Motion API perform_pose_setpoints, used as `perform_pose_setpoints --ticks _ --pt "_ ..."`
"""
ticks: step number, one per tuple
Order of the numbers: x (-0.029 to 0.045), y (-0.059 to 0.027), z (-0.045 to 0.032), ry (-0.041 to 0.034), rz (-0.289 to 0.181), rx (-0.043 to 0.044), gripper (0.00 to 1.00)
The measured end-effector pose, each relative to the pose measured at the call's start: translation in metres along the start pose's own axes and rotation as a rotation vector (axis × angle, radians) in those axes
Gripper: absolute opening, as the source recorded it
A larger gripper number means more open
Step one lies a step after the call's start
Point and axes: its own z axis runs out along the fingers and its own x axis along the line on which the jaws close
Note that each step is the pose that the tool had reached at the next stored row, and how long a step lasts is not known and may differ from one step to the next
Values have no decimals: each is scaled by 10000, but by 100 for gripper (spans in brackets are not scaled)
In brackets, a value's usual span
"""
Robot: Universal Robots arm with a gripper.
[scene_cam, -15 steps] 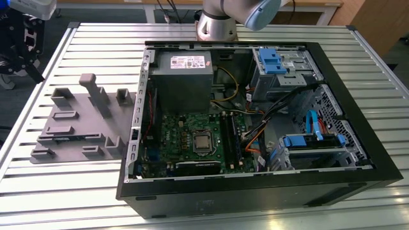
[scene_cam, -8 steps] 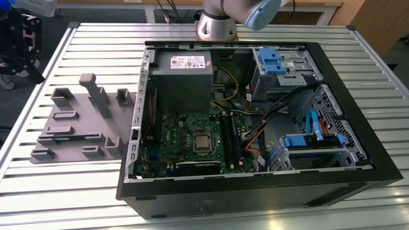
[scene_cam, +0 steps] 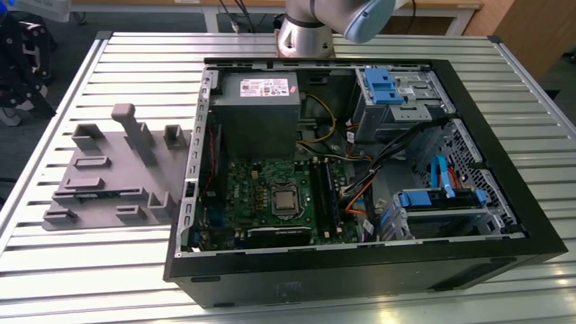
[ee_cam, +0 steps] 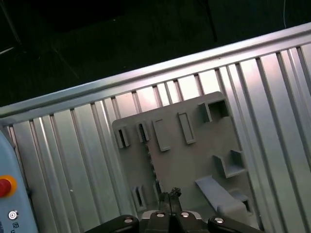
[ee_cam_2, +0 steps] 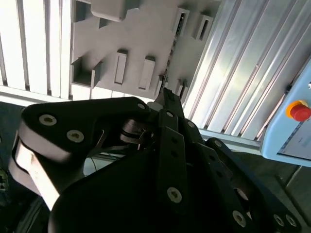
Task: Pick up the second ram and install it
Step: 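Pick up the second ram and move it above second insertion slot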
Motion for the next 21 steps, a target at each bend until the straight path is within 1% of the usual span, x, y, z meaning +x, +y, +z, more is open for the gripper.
perform_pose_setpoints --ticks 5,6,7,8,9,10,11,12,13,17,21 --pt "2 5 11 9 -686 1 11" --pt "3 12 14 11 -768 1 16" --pt "5 19 16 15 -834 1 16" --pt "8 29 19 18 -877 1 23" --pt "10 37 24 19 -892 1 23" --pt "12 44 29 18 -901 2 29" --pt "13 48 35 18 -913 3 29" --pt "14 50 43 17 -943 3 36" --pt "15 50 48 21 -1023 1 36" --pt "14 51 79 28 -1691 -1 36" --pt "15 50 121 50 -1811 2 36"
